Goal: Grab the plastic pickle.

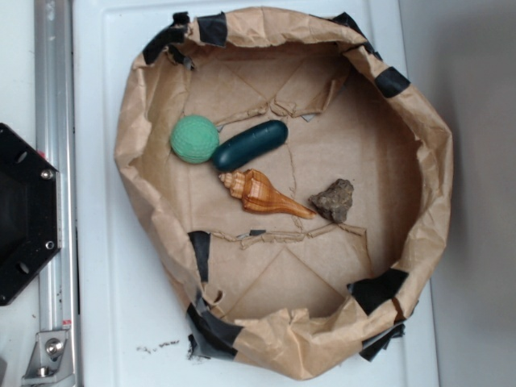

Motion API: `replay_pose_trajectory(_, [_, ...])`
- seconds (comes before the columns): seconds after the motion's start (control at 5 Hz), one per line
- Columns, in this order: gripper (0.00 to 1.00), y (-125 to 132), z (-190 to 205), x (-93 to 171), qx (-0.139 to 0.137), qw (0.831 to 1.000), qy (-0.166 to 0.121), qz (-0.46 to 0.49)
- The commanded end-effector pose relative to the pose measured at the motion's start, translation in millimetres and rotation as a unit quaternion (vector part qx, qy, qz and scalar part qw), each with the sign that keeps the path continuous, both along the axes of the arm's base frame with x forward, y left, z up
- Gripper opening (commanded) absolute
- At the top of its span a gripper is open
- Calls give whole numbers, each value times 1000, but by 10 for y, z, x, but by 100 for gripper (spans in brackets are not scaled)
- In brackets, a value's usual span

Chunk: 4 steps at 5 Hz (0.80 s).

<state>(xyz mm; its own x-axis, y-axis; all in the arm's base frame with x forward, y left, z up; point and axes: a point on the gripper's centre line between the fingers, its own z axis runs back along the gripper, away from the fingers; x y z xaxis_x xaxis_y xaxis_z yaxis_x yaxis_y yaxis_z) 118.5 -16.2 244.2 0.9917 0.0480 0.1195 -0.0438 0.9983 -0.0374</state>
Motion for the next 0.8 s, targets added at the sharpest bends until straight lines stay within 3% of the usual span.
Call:
replay_pose_trajectory(0.0, [100, 0, 0, 0, 0, 1000, 0, 0])
replay_pose_trajectory(0.2, [100, 234, -52, 473, 9, 999, 8, 44])
replay_pose_trajectory(0.4, [100, 469, -416, 903, -27, 994, 13, 104])
replay_pose_trajectory(0.6, [100, 573, -938, 1140, -35, 987, 33, 155])
